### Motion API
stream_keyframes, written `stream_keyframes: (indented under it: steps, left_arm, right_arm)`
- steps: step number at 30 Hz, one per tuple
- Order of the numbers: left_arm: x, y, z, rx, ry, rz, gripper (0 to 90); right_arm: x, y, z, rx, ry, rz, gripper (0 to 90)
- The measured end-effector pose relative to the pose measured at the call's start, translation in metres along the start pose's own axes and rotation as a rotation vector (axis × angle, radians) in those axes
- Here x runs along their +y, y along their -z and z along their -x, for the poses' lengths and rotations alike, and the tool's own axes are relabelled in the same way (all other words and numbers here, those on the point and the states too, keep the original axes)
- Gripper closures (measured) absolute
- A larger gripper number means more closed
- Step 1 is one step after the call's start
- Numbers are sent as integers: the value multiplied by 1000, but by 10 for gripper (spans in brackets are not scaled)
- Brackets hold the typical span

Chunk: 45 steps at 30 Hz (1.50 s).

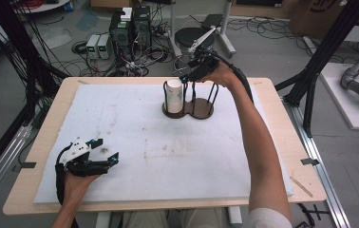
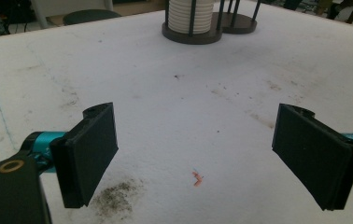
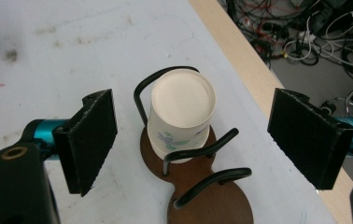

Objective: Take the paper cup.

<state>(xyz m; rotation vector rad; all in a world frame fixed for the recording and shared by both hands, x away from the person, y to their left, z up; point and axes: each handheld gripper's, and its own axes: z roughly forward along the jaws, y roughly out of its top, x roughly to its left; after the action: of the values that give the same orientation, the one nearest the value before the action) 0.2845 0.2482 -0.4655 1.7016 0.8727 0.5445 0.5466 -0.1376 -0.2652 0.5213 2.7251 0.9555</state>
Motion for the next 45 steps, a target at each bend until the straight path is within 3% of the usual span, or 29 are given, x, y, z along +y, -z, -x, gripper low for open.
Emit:
stream_keyframes:
  steps: [14,21,28,36,45]
  left_arm:
    - [0,0,0,0,-4,-7,140]
    - [0,0,0,0,-1,-7,140]
    - [0,0,0,0,-1,-7,140]
    - [0,0,0,0,-1,-7,140]
    - [0,0,0,-1,-1,-9,140]
  right_arm:
    - [13,-45,4,32,6,-77,161]
    - [14,-53,5,32,13,-101,162]
    - [13,-64,2,26,27,-158,162]
    - [13,-70,2,29,24,-172,168]
    - [13,-71,3,51,25,-196,353]
